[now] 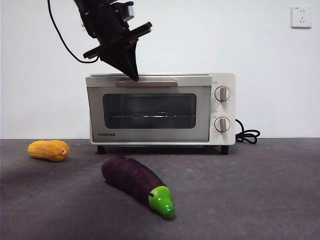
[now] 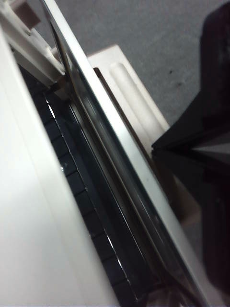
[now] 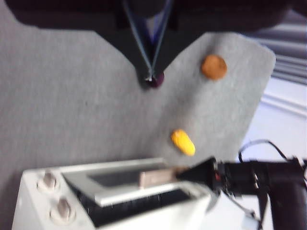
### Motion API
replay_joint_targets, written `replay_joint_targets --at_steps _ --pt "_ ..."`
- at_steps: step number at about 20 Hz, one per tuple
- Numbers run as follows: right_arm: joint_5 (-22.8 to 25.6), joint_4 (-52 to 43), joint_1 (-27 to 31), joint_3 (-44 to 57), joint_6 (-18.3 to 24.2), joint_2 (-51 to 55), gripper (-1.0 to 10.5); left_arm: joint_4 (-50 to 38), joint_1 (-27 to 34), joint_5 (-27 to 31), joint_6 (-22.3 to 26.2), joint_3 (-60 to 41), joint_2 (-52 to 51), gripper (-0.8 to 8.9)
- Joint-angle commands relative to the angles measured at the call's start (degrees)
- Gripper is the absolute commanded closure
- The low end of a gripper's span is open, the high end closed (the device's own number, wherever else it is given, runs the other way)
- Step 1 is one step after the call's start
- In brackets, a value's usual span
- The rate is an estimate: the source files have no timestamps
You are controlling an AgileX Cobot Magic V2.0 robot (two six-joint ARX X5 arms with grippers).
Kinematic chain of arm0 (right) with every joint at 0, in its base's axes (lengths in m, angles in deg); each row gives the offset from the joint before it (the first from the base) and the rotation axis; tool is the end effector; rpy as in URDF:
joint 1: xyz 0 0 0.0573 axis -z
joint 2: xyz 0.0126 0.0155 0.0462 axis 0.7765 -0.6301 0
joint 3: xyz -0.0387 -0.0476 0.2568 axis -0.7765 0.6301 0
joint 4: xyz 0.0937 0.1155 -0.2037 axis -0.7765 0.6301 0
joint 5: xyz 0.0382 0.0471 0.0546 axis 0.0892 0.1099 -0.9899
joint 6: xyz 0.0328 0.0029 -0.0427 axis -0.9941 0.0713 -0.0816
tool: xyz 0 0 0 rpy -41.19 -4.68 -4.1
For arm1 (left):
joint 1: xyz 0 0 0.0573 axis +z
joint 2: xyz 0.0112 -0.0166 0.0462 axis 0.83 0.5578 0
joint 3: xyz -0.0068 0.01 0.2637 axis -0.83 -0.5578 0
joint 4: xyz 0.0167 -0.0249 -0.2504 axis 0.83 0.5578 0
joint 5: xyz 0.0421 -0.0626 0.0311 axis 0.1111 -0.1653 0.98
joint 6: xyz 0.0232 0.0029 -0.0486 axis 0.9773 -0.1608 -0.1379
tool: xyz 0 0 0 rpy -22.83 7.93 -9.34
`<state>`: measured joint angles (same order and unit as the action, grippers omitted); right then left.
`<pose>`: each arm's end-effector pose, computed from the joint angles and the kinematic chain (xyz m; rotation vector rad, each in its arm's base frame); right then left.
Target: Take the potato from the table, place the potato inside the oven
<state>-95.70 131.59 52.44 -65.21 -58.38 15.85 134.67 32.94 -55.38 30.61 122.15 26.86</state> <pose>0.1818 0.0142 0.3886 0.4421 0.7645 0.5921 0.3988 -0.1756 0.3225 0.1003 0.8949 -0.5223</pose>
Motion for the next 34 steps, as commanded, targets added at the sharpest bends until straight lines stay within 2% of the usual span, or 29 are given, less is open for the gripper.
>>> replay_joint_targets --at_steps 1,6,8,10,13,22,24,34 --pt "0.28 3.50 -0.02 -0.26 4.79 0.61 9.5 2.86 -0.77 4.42 1.03 -1.84 3.02 8.19" --pt "2.95 8.52 -0.02 -0.26 9.44 1.14 9.5 4.15 -2.36 6.32 1.01 -1.84 3.02 8.19" --pt "6.60 10.62 -0.02 -0.26 11.63 2.32 9.5 5.49 -3.17 6.36 0.96 -1.86 3.02 8.19" --pt "10.78 10.62 -0.02 -0.26 11.87 4.15 9.5 6.27 -4.04 7.17 0.70 -2.23 3.02 8.19" --pt "13.51 10.99 -0.02 -0.26 12.24 6.71 9.5 6.62 -5.44 9.27 0.59 -3.06 3.02 8.19" --pt "13.53 11.93 -0.02 -0.26 12.31 10.80 9.5 3.43 -7.91 9.51 -1.20 -14.43 3.02 8.19" --pt "13.51 11.98 -0.02 -0.26 12.31 10.80 9.5 2.64 -8.48 11.06 -1.22 -16.15 3.02 8.19" --pt "13.51 12.00 -0.02 -0.26 12.31 10.71 9.5 5.05 -12.28 11.78 -1.31 -16.35 2.64 8.19"
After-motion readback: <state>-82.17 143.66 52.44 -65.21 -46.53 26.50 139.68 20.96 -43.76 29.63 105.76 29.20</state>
